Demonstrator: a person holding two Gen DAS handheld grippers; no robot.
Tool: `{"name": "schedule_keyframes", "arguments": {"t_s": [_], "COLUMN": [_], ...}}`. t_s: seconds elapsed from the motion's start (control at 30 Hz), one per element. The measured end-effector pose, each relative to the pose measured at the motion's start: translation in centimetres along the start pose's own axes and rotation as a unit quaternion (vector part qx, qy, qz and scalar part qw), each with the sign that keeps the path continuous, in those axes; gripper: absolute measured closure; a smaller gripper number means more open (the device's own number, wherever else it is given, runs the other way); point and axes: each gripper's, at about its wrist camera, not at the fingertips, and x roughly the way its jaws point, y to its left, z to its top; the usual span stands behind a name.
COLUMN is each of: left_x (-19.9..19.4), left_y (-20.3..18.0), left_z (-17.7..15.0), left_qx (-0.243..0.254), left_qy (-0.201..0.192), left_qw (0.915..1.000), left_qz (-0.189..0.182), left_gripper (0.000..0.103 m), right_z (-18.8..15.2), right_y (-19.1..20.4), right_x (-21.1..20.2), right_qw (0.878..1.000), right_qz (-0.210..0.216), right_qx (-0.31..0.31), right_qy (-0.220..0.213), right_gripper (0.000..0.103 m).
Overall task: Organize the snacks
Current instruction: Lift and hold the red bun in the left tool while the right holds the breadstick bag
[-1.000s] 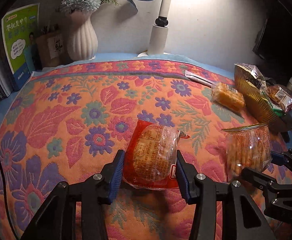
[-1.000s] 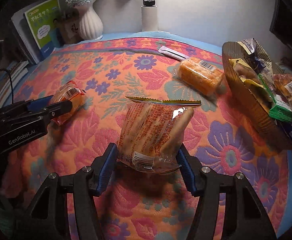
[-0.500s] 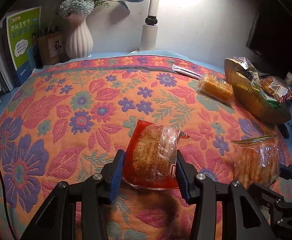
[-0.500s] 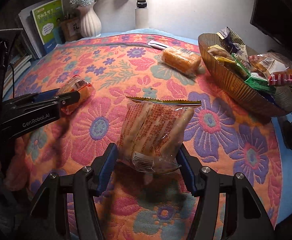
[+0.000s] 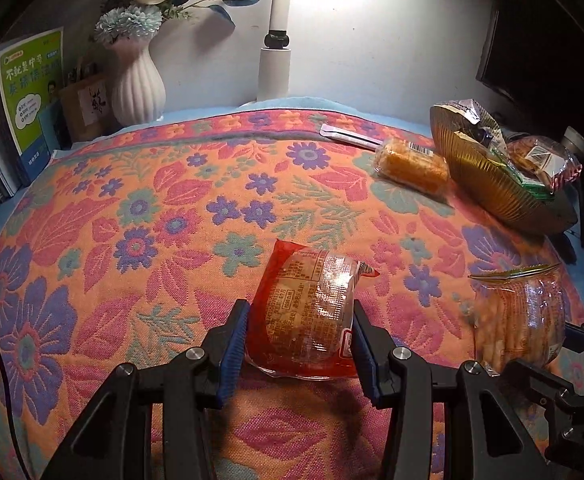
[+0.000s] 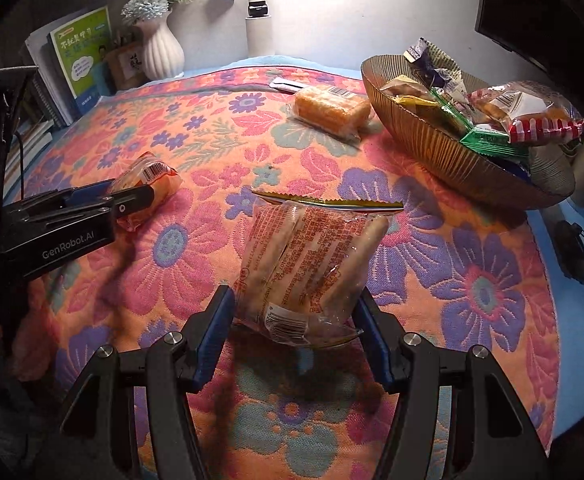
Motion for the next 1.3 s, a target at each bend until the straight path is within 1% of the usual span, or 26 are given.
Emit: {"name": "schedule_keyframes", "arguments": {"t_s": [0.23, 0.37, 0.5, 0.57, 0.63, 0.73, 1.0, 1.3], "left_x": [0.1, 0.1, 0.1, 0.1, 0.1, 0.1, 0.2, 0.2], "left_y": [0.2, 0.1, 0.1, 0.1, 0.1, 0.2, 0.2, 0.2], "left_z": [0.0, 0.0, 0.0, 0.0, 0.0, 0.0, 0.0, 0.0], "left_qx": [-0.004, 0.001, -0.001, -0.003, -0.004, -0.004, -0.004, -0.006], "left_qy": [0.0, -0.001, -0.001, 0.0, 0.0, 0.0, 0.0, 0.0], "left_qw": [1.0, 1.0, 1.0, 0.9999, 0.9999, 0.9999, 0.9999, 0.9999], "left_qz": [-0.008, -0.008, -0.009, -0.011, -0.012, -0.012, -0.013, -0.015], "left_gripper": [0.057, 0.057, 0.057, 0.057, 0.057, 0.057, 0.057, 0.057], "right_z": [-0.8, -1.3, -1.4, -1.3, -1.3, -1.2, -1.0, -0.6], "right_y": [-1.1, -1.7, -1.7, -1.6, -1.5, -1.6, -1.0, -1.0], "right_x": [-0.5, -0.5, -0.6, -0.6, -0.5, -0.3, 0.3, 0.5], "right_qw": [1.0, 0.999, 1.0, 0.999, 0.999, 0.999, 0.999, 0.999], "right_qz": [-0.003, 0.0, -0.007, -0.016, -0.022, -0.011, -0.018, -0.017], "right_qx": [0.019, 0.032, 0.03, 0.028, 0.027, 0.033, 0.025, 0.035], "right_qy": [-0.002, 0.001, 0.0, 0.0, 0.004, 0.008, 0.017, 0.019], "right_gripper": [0.042, 0.039, 0.037, 0.03, 0.027, 0.027, 0.027, 0.027]}}
